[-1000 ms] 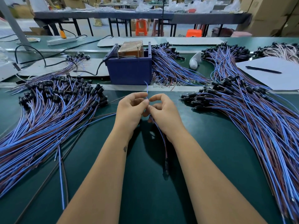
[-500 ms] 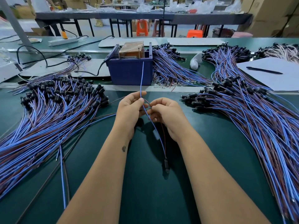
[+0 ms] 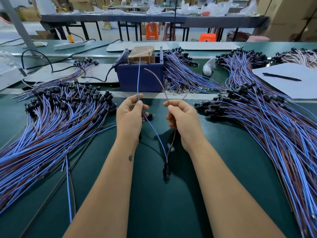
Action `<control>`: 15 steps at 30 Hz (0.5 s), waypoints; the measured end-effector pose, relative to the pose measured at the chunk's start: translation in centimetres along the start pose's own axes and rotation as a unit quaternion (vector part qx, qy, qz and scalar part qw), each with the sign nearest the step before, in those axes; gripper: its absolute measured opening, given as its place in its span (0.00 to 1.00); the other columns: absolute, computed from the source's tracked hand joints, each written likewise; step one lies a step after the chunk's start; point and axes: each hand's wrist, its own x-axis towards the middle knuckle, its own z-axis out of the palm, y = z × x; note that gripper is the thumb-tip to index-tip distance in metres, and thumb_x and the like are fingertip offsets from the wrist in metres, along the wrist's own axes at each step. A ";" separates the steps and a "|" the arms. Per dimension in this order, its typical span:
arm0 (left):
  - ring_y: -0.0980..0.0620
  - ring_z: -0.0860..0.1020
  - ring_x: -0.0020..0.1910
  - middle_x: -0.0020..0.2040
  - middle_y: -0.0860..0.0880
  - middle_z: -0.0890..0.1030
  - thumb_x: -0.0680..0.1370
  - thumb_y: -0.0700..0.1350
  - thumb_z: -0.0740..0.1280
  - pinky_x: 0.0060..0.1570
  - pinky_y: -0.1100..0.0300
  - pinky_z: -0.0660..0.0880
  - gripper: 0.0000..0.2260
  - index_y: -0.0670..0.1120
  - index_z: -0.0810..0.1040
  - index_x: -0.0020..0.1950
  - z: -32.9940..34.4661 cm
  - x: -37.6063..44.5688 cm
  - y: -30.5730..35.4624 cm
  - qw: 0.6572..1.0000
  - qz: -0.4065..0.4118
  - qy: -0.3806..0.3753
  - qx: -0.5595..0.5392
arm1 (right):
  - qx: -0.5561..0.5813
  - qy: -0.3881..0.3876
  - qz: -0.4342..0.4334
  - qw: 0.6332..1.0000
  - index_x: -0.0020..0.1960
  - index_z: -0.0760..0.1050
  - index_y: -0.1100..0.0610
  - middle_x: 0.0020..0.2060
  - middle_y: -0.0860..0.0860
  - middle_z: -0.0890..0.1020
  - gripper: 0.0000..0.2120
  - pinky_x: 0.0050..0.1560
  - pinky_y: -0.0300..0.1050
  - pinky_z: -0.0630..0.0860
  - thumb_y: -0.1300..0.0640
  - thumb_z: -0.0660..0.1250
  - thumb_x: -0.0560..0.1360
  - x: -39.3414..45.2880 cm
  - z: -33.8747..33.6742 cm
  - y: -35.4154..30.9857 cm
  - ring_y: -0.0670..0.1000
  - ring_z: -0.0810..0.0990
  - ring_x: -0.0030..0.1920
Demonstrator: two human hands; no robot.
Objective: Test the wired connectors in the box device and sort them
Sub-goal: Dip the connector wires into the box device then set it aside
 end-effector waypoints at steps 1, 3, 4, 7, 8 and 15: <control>0.61 0.77 0.29 0.32 0.58 0.80 0.82 0.40 0.61 0.31 0.69 0.73 0.10 0.53 0.80 0.53 -0.2 0.1 0.0 1.000 -0.001 0.014 0.004 | 0.001 0.007 -0.006 1.000 0.44 0.79 0.53 0.27 0.47 0.74 0.12 0.27 0.34 0.67 0.64 0.60 0.78 0.0 -0.1 0.0 0.45 0.69 0.26; 0.62 0.76 0.28 0.31 0.58 0.80 0.82 0.40 0.62 0.29 0.71 0.72 0.10 0.53 0.80 0.52 -0.7 0.4 0.0 0.999 -0.006 0.037 0.002 | 0.005 0.018 -0.016 1.000 0.45 0.79 0.53 0.28 0.47 0.75 0.11 0.27 0.34 0.68 0.64 0.61 0.79 0.1 -0.2 0.1 0.44 0.70 0.26; 0.62 0.76 0.28 0.31 0.58 0.80 0.82 0.40 0.62 0.29 0.71 0.71 0.10 0.52 0.80 0.52 -0.8 0.5 0.0 0.999 -0.009 0.045 0.000 | 0.008 0.024 -0.019 0.999 0.46 0.79 0.52 0.28 0.47 0.75 0.11 0.28 0.34 0.69 0.63 0.61 0.79 0.2 -0.3 0.2 0.44 0.70 0.26; 0.62 0.75 0.28 0.32 0.57 0.80 0.82 0.40 0.62 0.28 0.71 0.70 0.10 0.52 0.81 0.52 -1.2 0.8 0.1 0.998 -0.021 0.067 -0.003 | 0.016 0.031 -0.024 0.999 0.47 0.80 0.52 0.29 0.47 0.76 0.11 0.28 0.34 0.70 0.63 0.61 0.79 0.4 -0.4 0.3 0.45 0.71 0.26; 0.61 0.75 0.29 0.33 0.56 0.80 0.82 0.40 0.62 0.29 0.71 0.70 0.10 0.51 0.81 0.53 -1.3 0.8 0.2 0.997 -0.023 0.073 -0.006 | 0.013 0.032 -0.025 0.999 0.48 0.80 0.52 0.29 0.47 0.76 0.11 0.29 0.34 0.70 0.63 0.61 0.80 0.4 -0.4 0.4 0.45 0.71 0.26; 0.60 0.75 0.32 0.38 0.52 0.79 0.82 0.39 0.61 0.30 0.71 0.70 0.11 0.50 0.81 0.56 -1.7 0.9 0.5 0.995 -0.022 0.094 -0.025 | -0.025 0.052 -0.041 0.998 0.50 0.79 0.51 0.33 0.51 0.76 0.10 0.29 0.35 0.72 0.63 0.60 0.81 0.8 0.3 0.4 0.45 0.74 0.26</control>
